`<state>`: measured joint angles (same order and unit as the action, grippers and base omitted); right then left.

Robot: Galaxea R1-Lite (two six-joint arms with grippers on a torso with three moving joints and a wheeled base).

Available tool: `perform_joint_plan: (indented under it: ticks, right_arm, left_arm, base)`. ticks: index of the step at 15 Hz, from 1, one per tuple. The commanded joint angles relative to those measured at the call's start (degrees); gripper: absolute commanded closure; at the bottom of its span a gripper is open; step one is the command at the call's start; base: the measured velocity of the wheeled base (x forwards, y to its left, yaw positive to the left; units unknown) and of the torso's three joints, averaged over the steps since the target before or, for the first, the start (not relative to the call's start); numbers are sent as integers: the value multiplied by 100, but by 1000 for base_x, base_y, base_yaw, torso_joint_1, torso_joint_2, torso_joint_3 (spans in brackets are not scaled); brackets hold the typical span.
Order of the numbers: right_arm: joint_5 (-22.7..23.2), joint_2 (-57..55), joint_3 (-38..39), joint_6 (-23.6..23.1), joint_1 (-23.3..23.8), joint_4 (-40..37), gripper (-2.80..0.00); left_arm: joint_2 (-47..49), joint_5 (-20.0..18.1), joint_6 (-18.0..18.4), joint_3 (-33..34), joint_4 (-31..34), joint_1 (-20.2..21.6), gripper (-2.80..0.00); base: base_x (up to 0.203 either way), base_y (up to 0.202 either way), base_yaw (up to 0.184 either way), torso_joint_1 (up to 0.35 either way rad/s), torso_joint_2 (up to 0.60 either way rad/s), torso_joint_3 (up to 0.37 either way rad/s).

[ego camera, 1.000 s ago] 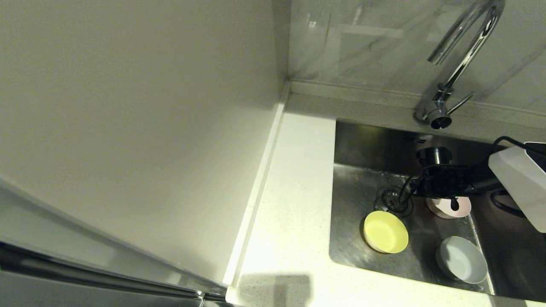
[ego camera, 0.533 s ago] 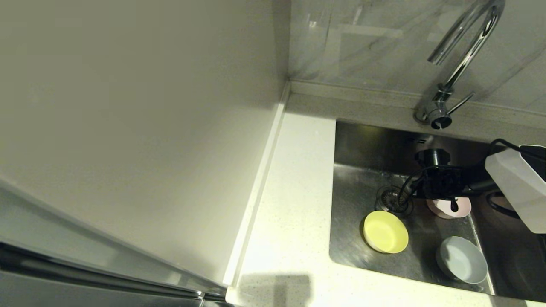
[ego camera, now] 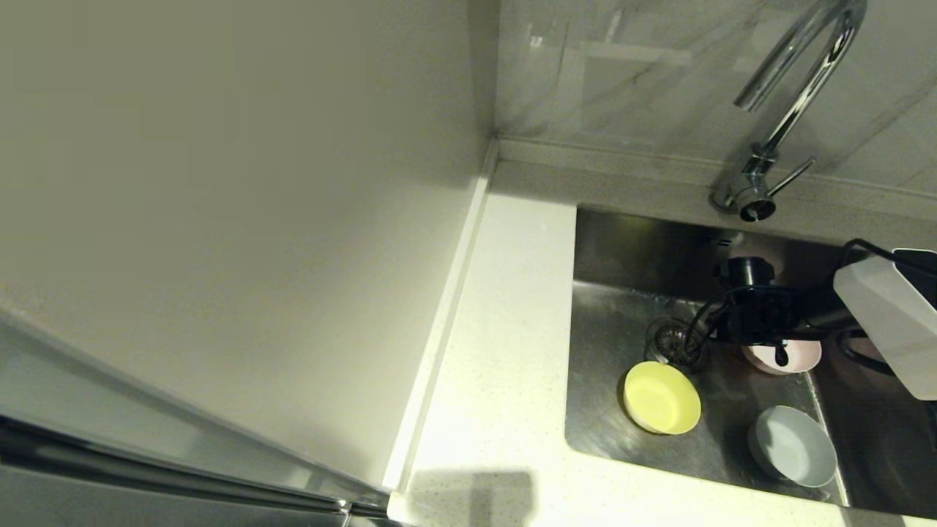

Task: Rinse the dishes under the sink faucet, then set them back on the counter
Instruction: Put a bowl back to the table from the sink

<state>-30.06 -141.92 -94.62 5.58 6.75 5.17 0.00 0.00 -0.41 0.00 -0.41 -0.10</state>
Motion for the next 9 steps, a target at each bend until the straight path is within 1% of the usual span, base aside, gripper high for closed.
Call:
perform_joint_plan:
  ticks: [1,5,9]
  right_arm:
    - [-9,182,112,83,18,19,0]
    - [20,809,513,480,34,15,0]
    - [117,1994,1601,640,36,30,0]
  left_arm:
    - [-2,0,-2,11,-3,1,0]
    - [0,0,-2,18,-3,1,0]
    - [0,0,-2,18,-3,1,0]
  base:
    - [0,0,0,0,0,0]
    - [0,0,0,0,0,0]
    - [0,0,0,0,0,0]
